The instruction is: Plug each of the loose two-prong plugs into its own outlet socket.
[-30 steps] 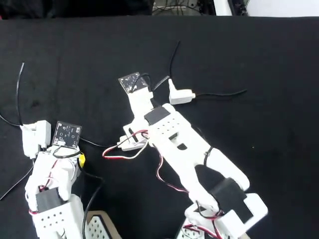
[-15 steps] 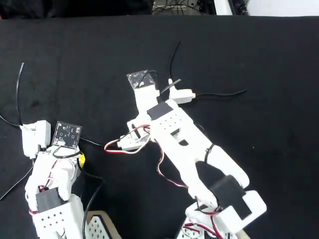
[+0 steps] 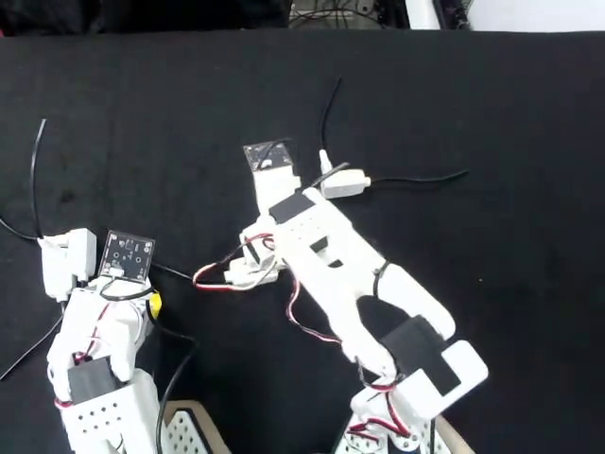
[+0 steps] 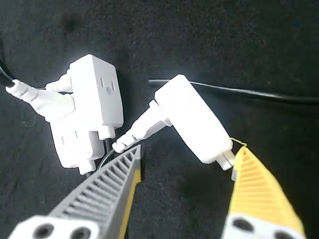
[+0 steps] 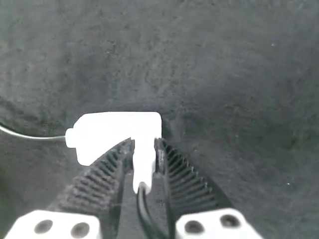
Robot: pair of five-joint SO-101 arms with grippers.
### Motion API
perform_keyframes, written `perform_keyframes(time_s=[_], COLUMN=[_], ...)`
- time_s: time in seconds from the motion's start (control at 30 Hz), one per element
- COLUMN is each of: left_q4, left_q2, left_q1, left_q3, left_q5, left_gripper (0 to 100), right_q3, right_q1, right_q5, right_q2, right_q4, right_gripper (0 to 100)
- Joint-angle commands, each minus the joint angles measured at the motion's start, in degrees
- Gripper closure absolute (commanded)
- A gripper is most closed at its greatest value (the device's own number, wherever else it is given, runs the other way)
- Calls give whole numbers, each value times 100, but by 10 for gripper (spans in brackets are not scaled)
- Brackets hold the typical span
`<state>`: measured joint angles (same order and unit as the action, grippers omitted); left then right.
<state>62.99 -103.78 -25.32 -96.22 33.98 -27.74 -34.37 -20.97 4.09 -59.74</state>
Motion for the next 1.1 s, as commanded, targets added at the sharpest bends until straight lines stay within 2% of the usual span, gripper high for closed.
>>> perform_keyframes(time_s=[0.0,0.33,0.47,0.67,0.8,0.93,1.07], left_q4=[9,9,0,-9,-18,-9,-9], left_q2=[-53,-53,-53,-53,-53,-53,-53], left_q1=[57,57,57,57,57,66,66], left_q3=[-92,-92,-92,-110,-110,-110,-110], left_q5=[53,53,44,44,44,44,44], left_gripper=[712,712,712,712,712,712,712], right_q3=[145,743,936,1182,1692,2413,2818], right_q1=[-237,-492,-668,-554,-659,-686,-686], right_q5=[-62,290,818,1099,1653,1644,1653], right_q2=[303,391,382,338,321,-13,-752], right_q4=[26,-9,26,-88,-949,-2154,-3323], right_gripper=[986,985,971,709,605,635,718])
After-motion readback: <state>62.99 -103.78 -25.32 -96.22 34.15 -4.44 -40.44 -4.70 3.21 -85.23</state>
